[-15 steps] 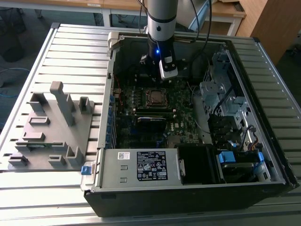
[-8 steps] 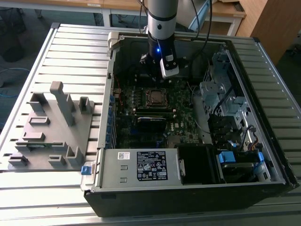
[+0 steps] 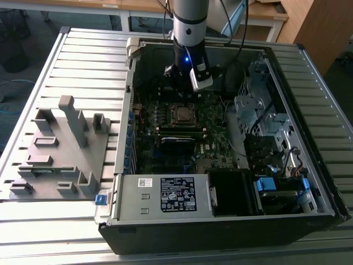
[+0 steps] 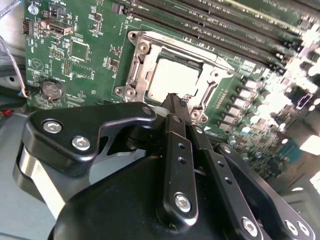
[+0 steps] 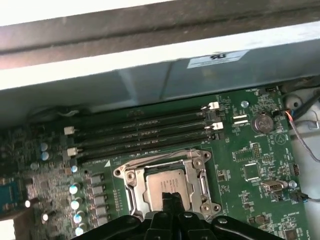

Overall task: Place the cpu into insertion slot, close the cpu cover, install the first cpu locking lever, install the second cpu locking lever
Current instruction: 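Install the first cpu locking lever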

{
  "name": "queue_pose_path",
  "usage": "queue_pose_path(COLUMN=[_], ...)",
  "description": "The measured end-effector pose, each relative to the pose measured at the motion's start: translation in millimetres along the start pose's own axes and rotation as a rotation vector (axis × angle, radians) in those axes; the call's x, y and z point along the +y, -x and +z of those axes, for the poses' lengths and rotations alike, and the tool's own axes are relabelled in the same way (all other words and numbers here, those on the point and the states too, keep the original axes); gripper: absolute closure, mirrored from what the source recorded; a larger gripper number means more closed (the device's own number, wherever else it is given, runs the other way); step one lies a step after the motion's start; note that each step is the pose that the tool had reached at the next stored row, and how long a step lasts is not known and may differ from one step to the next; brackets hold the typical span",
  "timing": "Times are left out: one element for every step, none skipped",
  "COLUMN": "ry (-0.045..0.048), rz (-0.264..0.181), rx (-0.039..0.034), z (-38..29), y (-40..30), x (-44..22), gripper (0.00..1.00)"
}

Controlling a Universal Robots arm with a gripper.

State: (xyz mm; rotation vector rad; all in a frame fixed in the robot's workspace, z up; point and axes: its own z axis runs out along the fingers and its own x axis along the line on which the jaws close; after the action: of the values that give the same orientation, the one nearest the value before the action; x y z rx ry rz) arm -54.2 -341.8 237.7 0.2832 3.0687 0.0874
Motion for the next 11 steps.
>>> queue_pose_path(ry=[-0.0051,-0.0103,-0.0168,-0.026,-0.0366,-0.0395,-0.0399,-0.0401,-0.0402,-0.0401,-0.0398], rz=[-0.011,-0.022,-0.033,-0.042,-0.05,-0.053,-0.055,-0.056,-0.058,-0.059,-0.059], rx=[-0.0004,-0.0008,-0.0013,-0.0025,-0.004,-0.0045,-0.0044,-0.0044,-0.0043,-0.0043,-0.0042], z=[0.3,0.5,0.6,0.7,0.8,0.8,0.8,0.6,0.2,-0.3,-1.3], y=[0.0,0.0,0.0,0.0,0.0,0.0,0.0,0.0,0.0,0.1,0.1], x=[0.0,0.0,-0.1,-0.1,-0.1,-0.1,-0.1,-0.1,0.0,0.0,0.1], gripper=[0.9,0.9,0.9,0.9,0.9,0.9,0.9,0.9,0.9,0.9,0.9])
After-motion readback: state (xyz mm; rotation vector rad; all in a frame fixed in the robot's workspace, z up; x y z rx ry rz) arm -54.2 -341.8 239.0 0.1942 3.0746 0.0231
